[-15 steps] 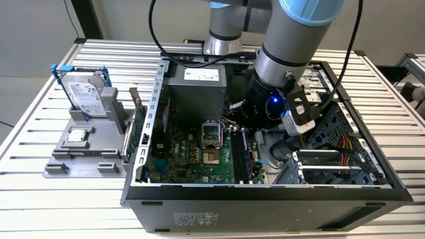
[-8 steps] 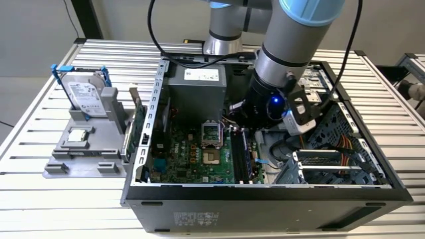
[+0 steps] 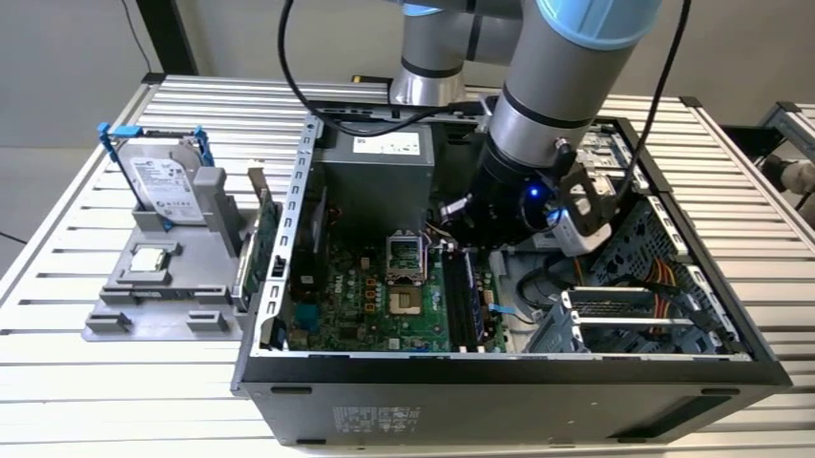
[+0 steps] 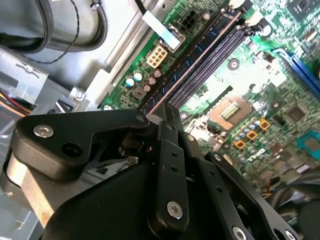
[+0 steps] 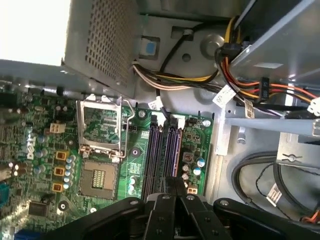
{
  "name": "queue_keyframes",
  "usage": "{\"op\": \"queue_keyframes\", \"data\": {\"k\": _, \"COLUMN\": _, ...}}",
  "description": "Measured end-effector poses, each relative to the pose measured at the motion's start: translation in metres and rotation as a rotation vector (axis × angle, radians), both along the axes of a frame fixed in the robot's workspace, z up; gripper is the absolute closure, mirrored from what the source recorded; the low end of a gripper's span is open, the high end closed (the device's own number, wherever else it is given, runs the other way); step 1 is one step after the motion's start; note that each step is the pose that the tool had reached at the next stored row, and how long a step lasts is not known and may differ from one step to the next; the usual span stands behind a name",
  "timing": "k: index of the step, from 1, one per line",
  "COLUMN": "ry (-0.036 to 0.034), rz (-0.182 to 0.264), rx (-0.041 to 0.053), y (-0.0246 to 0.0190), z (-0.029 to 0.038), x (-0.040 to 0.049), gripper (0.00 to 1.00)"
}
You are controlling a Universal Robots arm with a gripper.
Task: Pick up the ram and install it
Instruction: 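Press down the ram until it locks into place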
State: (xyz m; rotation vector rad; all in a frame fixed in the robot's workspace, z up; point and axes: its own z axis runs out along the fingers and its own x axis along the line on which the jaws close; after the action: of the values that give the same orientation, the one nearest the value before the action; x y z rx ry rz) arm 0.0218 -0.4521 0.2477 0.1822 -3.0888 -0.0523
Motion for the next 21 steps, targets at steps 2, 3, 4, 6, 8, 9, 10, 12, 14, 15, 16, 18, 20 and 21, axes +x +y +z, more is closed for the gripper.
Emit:
{"op": "queue_keyframes", "data": {"k": 2, "ry": 0.0, "rz": 0.021, "rx": 0.0, "y": 0.0, "z": 0.0001, "x": 0.0003, "gripper": 1.0}}
{"op": "queue_keyframes", "data": {"k": 3, "ry": 0.0, "rz": 0.03, "rx": -0.0001, "y": 0.0, "z": 0.0001, "x": 0.0005, "gripper": 1.0}}
{"op": "queue_keyframes", "data": {"k": 4, "ry": 0.0, "rz": 0.039, "rx": 0.0, "y": 0.0, "z": 0.0001, "x": 0.0008, "gripper": 1.0}}
{"op": "queue_keyframes", "data": {"k": 6, "ry": 0.0, "rz": 0.056, "rx": -0.0001, "y": 0.0, "z": 0.0001, "x": 0.0013, "gripper": 1.0}}
{"op": "queue_keyframes", "data": {"k": 8, "ry": 0.0001, "rz": 0.073, "rx": 0.0, "y": 0.0, "z": 0.0001, "x": 0.0017, "gripper": 1.0}}
{"op": "queue_keyframes", "data": {"k": 9, "ry": 0.0002, "rz": 0.082, "rx": 0.0, "y": 0.0, "z": 0.0001, "x": 0.0019, "gripper": 1.0}}
{"op": "queue_keyframes", "data": {"k": 10, "ry": 0.0003, "rz": 0.092, "rx": -0.0001, "y": 0.0, "z": 0.0001, "x": 0.002, "gripper": 1.0}}
{"op": "queue_keyframes", "data": {"k": 12, "ry": 0.0004, "rz": 0.113, "rx": 0.0, "y": 0.0, "z": 0.0001, "x": 0.0023, "gripper": 1.0}}
{"op": "queue_keyframes", "data": {"k": 14, "ry": 0.0004, "rz": 0.138, "rx": 0.0, "y": 0.0, "z": 0.0001, "x": 0.0025, "gripper": 1.0}}
{"op": "queue_keyframes", "data": {"k": 15, "ry": 0.0005, "rz": 0.15, "rx": -0.0001, "y": 0.0, "z": 0.0002, "x": 0.0029, "gripper": 1.0}}
{"op": "queue_keyframes", "data": {"k": 16, "ry": 0.0004, "rz": 0.161, "rx": 0.0, "y": 0.0, "z": 0.0001, "x": 0.0032, "gripper": 1.0}}
{"op": "queue_keyframes", "data": {"k": 18, "ry": 0.0005, "rz": 0.184, "rx": -0.0001, "y": 0.0, "z": 0.0001, "x": 0.0038, "gripper": 1.0}}
{"op": "queue_keyframes", "data": {"k": 20, "ry": 0.0004, "rz": 0.206, "rx": -0.0001, "y": 0.0, "z": 0.0001, "x": 0.0042, "gripper": 1.0}}
{"op": "queue_keyframes", "data": {"k": 21, "ry": 0.0004, "rz": 0.217, "rx": -0.0001, "y": 0.0, "z": 0.0001, "x": 0.0043, "gripper": 1.0}}
